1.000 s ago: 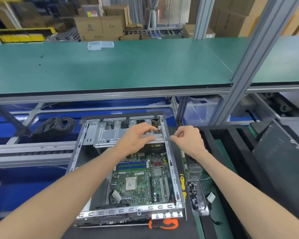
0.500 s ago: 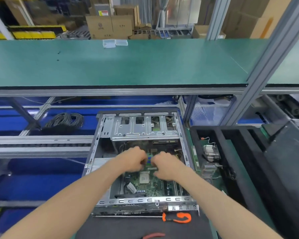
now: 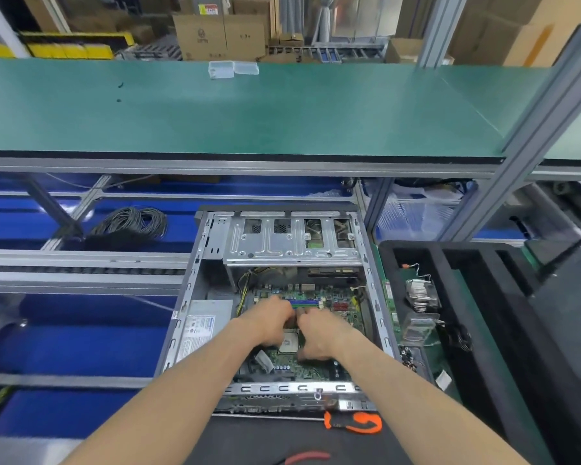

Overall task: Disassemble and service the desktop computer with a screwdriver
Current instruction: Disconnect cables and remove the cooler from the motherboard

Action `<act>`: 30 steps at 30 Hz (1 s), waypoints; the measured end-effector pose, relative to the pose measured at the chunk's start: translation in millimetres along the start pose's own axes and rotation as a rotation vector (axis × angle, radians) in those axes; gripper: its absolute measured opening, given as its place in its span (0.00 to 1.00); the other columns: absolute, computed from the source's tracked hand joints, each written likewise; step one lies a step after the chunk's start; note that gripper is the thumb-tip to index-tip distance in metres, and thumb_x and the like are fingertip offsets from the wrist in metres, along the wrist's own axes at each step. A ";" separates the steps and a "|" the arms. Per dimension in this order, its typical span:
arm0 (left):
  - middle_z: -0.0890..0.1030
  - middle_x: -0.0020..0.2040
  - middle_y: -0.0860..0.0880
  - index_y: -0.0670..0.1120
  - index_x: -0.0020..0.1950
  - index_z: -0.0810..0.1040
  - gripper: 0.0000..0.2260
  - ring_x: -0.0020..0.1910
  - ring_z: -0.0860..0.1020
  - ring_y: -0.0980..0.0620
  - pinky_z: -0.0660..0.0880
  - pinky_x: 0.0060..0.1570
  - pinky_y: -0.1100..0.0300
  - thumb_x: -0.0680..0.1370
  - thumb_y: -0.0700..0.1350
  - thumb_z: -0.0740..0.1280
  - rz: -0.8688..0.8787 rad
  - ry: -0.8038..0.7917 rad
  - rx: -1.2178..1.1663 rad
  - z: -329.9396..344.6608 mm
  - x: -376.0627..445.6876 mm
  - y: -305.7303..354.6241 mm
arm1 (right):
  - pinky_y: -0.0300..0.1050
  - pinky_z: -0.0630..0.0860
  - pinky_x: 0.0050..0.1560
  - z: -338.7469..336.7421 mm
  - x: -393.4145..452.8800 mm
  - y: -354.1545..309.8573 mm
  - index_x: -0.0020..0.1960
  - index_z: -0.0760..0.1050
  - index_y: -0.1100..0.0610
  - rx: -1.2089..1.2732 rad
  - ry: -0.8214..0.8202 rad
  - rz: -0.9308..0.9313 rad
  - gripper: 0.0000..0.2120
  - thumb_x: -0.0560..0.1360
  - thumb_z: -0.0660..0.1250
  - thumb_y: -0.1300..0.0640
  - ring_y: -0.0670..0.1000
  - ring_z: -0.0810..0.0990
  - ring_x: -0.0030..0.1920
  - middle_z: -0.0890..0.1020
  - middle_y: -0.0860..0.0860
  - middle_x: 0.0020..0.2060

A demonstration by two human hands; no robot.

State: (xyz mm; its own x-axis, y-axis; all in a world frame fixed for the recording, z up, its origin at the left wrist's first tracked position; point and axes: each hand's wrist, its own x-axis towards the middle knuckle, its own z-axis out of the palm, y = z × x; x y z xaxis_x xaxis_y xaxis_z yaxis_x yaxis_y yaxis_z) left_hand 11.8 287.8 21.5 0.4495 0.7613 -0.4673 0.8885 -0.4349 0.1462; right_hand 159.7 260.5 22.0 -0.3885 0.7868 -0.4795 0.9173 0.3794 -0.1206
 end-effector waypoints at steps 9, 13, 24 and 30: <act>0.74 0.44 0.46 0.46 0.49 0.77 0.08 0.47 0.78 0.42 0.75 0.42 0.52 0.74 0.34 0.64 -0.016 0.019 -0.026 0.6 -2.5 0.0 | 0.50 0.77 0.49 -4.6 -4.1 -4.7 0.63 0.74 0.60 0.010 0.017 -0.011 0.33 0.69 0.75 0.39 0.59 0.79 0.51 0.79 0.56 0.53; 0.76 0.47 0.43 0.44 0.50 0.78 0.10 0.50 0.79 0.41 0.75 0.44 0.52 0.74 0.32 0.63 -0.029 0.009 -0.056 -0.4 -2.5 0.0 | 0.47 0.74 0.40 -12.8 -8.9 -0.8 0.56 0.75 0.60 0.075 0.077 -0.012 0.20 0.73 0.69 0.45 0.59 0.78 0.43 0.74 0.53 0.40; 0.80 0.52 0.43 0.44 0.56 0.80 0.15 0.51 0.79 0.43 0.77 0.45 0.53 0.74 0.31 0.62 -0.052 -0.025 -0.090 -2.2 -2.9 2.2 | 0.52 0.73 0.44 -12.2 -7.4 9.4 0.58 0.75 0.59 0.127 0.320 0.100 0.16 0.83 0.59 0.47 0.63 0.81 0.51 0.81 0.58 0.50; 0.81 0.47 0.45 0.44 0.55 0.77 0.15 0.47 0.80 0.43 0.82 0.45 0.49 0.69 0.39 0.70 -0.048 -0.037 -0.088 -1.6 -5.6 4.4 | 0.51 0.68 0.42 -7.5 -6.2 10.9 0.53 0.74 0.57 0.126 0.338 0.163 0.17 0.81 0.59 0.43 0.61 0.81 0.51 0.81 0.57 0.49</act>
State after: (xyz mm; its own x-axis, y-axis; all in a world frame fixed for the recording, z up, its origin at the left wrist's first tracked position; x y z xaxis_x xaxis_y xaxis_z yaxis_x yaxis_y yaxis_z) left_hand 13.4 282.4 26.2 0.4044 0.7612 -0.5070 0.9142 -0.3537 0.1981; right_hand 171.4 263.4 30.3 -0.2240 0.9559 -0.1901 0.9647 0.1897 -0.1826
